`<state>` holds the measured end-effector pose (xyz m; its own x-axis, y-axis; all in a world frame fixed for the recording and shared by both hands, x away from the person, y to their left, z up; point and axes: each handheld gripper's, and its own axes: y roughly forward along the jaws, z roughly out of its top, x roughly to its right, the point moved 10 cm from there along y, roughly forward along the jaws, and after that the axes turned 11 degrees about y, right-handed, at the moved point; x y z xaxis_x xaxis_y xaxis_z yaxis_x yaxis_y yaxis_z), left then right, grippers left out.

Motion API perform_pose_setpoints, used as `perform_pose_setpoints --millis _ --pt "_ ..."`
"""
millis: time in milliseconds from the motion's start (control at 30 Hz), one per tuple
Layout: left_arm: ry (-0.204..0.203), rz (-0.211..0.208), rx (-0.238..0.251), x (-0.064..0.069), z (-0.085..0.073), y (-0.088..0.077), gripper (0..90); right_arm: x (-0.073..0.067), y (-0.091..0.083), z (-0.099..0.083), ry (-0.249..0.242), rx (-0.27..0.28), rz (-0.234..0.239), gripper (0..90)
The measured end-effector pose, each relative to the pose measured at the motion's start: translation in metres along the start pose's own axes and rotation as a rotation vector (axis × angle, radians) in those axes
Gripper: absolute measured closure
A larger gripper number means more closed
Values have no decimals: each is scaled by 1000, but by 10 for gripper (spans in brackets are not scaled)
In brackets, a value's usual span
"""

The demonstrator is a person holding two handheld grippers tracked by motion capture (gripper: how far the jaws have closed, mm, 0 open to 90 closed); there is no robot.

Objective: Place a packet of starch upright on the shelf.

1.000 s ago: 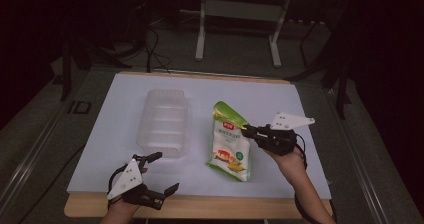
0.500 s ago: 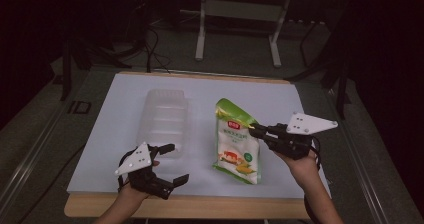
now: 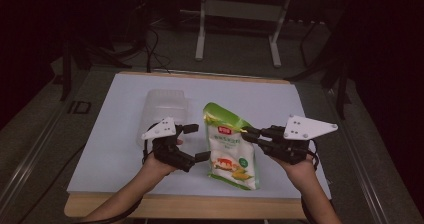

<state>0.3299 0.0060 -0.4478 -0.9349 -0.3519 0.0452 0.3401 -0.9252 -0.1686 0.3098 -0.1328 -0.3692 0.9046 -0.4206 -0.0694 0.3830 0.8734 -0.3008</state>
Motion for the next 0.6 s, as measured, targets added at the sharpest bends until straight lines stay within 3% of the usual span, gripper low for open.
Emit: perform_pose_setpoints --millis 67,100,300,400,500,600 --pt "-34 -26 1 -5 -3 5 26 -4 3 1 -5 0 11 839" --pt "-44 -33 1 -7 -4 7 81 -5 5 1 -10 0 12 839" --pt "-70 -151 45 -2 -3 11 146 -13 13 2 -22 -12 41 839" --pt "-51 -171 48 1 -1 12 159 -16 17 1 -28 -19 50 839" --pt "-46 -172 63 1 2 10 235 -19 21 0 -39 -30 55 839" --pt "-15 -166 52 3 3 9 310 -20 23 -2 -40 -36 58 839"
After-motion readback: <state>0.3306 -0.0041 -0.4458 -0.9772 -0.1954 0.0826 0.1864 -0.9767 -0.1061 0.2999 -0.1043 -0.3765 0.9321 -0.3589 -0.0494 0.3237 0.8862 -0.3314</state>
